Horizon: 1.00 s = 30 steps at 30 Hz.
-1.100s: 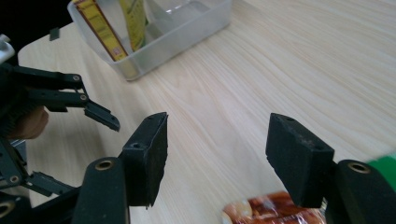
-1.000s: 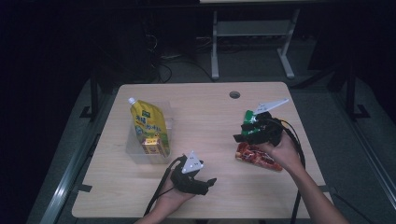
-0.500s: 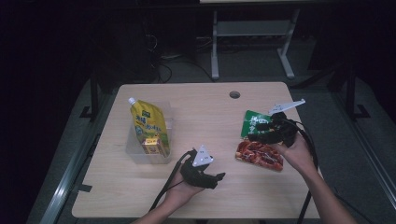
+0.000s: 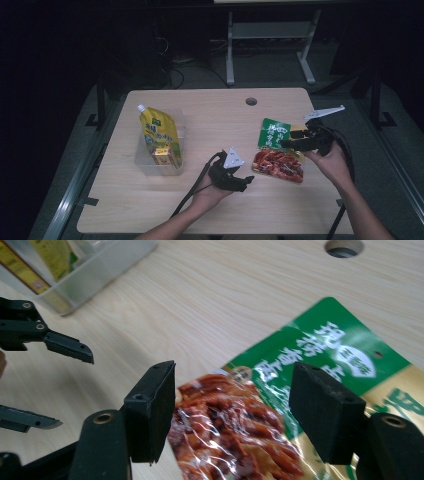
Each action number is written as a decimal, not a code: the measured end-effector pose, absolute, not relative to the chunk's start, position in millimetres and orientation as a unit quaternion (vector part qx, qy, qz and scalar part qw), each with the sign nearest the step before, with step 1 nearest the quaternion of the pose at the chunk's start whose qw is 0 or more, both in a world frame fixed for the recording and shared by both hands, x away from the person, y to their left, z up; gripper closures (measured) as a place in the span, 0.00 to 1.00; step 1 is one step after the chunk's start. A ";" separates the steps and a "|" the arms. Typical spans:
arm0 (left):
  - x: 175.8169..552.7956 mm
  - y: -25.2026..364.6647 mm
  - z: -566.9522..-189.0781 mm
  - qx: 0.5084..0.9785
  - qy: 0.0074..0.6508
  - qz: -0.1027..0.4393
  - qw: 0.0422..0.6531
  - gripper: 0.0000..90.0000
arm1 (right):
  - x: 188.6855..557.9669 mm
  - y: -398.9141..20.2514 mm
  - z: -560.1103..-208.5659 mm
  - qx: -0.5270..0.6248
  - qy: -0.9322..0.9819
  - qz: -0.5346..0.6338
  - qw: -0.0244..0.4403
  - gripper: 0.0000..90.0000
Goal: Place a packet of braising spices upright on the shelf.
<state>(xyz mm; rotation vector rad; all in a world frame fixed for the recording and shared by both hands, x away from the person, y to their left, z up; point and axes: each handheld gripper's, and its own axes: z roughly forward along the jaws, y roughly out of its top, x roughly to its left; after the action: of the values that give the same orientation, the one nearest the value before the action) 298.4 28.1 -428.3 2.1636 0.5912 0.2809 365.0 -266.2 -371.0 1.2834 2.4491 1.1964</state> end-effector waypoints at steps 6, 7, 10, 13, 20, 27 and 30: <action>307.8 12.0 -430.2 0.867 0.239 0.108 0.424 0.44 | 370.5 -277.9 -375.7 0.445 0.804 0.389 0.067 0.38; 309.2 10.3 -430.6 0.868 0.236 0.106 0.423 0.45 | 372.5 -280.4 -377.5 0.450 0.802 0.388 0.066 0.38; 314.1 2.3 -433.2 0.868 0.240 0.103 0.424 0.48 | 377.5 -286.0 -381.6 0.462 0.796 0.386 0.065 0.38; 320.1 -3.6 -435.7 0.867 0.240 0.101 0.424 0.51 | 384.3 -291.5 -387.3 0.475 0.791 0.380 0.064 0.38; 331.6 -18.0 -443.2 0.869 0.242 0.096 0.421 0.61 | 395.5 -299.8 -396.5 0.500 0.783 0.364 0.063 0.39; 340.0 -30.0 -449.0 0.874 0.242 0.096 0.410 0.72 | 406.0 -309.2 -402.0 0.518 0.777 0.352 0.062 0.40; 343.7 -34.4 -454.4 0.877 0.244 0.094 0.404 0.75 | 409.6 -313.2 -403.7 0.524 0.774 0.349 0.062 0.40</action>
<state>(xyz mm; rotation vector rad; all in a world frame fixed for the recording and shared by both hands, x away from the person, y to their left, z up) 343.7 -34.4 -454.4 2.2142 0.6174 0.2365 409.6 -313.2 -403.7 1.5850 2.3416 1.0544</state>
